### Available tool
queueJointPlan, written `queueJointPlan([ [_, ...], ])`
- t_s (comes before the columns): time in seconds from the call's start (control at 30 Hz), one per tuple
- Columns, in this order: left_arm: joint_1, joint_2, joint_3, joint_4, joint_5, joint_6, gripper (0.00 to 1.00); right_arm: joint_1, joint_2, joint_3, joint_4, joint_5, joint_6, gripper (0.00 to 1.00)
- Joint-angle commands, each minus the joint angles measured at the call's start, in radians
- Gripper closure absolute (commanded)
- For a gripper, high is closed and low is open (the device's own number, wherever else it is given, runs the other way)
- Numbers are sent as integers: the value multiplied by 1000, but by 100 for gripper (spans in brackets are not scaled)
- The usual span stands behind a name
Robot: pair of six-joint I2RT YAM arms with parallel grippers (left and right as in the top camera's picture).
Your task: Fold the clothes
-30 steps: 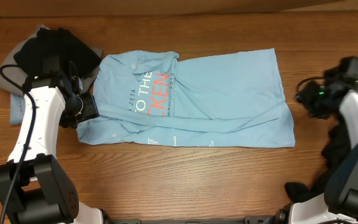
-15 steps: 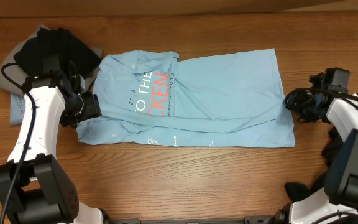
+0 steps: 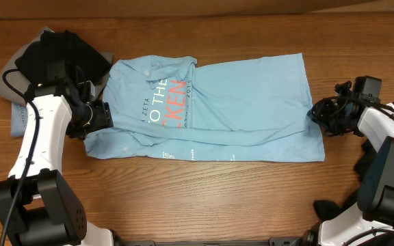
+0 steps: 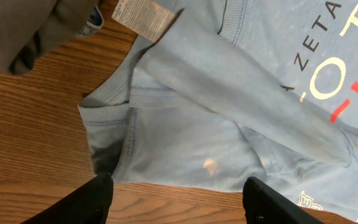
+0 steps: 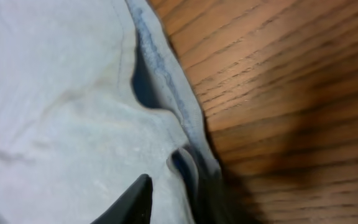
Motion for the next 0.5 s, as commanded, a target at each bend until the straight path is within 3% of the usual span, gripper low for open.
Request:
queueJointPlan([
  [0.0, 5, -1, 26, 3, 18, 23, 30, 0, 2, -4, 5, -21, 0, 86],
  [0.27, 5, -1, 26, 0, 18, 23, 29, -2, 1, 9, -12, 37, 68, 96],
  [0.3, 5, -1, 26, 0, 18, 23, 29, -2, 1, 13, -11, 37, 69, 92],
  [0.37, 5, -1, 26, 0, 18, 23, 28, -2, 1, 15, -3, 37, 67, 60],
  [0.4, 5, -1, 26, 0, 18, 23, 28, -2, 1, 15, 0, 38, 50, 49],
  [0.47, 5, -1, 26, 0, 18, 23, 28, -1, 2, 14, 8, 49, 45, 43],
])
